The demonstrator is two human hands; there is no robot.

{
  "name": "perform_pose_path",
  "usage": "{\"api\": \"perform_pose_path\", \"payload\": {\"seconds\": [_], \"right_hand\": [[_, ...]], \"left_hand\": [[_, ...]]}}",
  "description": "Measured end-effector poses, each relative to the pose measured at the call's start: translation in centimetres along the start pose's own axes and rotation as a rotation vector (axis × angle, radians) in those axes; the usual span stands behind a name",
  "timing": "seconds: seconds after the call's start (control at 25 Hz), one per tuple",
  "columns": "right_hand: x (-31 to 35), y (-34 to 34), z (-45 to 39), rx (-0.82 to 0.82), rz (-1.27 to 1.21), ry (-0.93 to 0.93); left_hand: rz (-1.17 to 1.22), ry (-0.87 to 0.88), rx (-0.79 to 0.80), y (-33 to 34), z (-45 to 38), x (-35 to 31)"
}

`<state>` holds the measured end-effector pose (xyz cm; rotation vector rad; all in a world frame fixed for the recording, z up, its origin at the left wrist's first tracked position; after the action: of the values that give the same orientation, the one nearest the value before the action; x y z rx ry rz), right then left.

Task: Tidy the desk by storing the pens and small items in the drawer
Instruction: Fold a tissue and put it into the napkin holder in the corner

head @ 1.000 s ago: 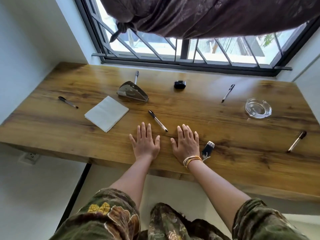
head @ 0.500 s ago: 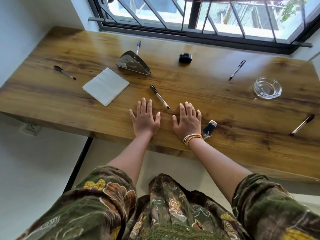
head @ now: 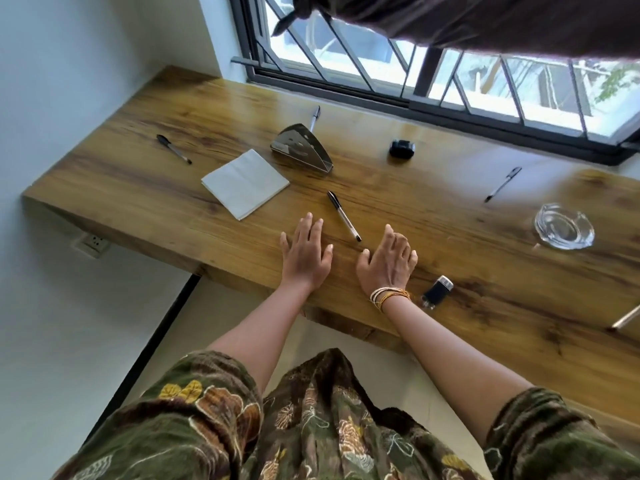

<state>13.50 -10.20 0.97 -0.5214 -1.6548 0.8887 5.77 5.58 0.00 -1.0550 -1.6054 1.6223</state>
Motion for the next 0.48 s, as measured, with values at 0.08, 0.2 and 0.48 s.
{"api": "perform_pose_path", "payload": {"seconds": [0.08,0.2,0.48], "right_hand": [[2.7,0.7,-1.0,-0.049,-0.086,-0.018],[8.3,3.3,-3.5,-0.018,-0.12,-0.148],[18.0,11.5,-9.1,0.238,-0.222,-0.089]], "left_hand": [[0.023,0.014,-0.087,-1.4,-1.2,1.5],[0.062,-0.053,-0.191,-3.5,-4.4,5.8],[0.035,-0.195,-0.136,-3.5,-10.4,18.6]]}}
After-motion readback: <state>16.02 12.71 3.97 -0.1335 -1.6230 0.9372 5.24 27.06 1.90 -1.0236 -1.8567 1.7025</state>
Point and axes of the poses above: each hand's wrist, its own z-axis away from the middle knuckle, its own y-axis out of the palm, x = y × z, the point moved 8 cm from there along -z, towards the middle knuckle, and after that the axes turned 14 degrees about -z, right-handed, at the moved point
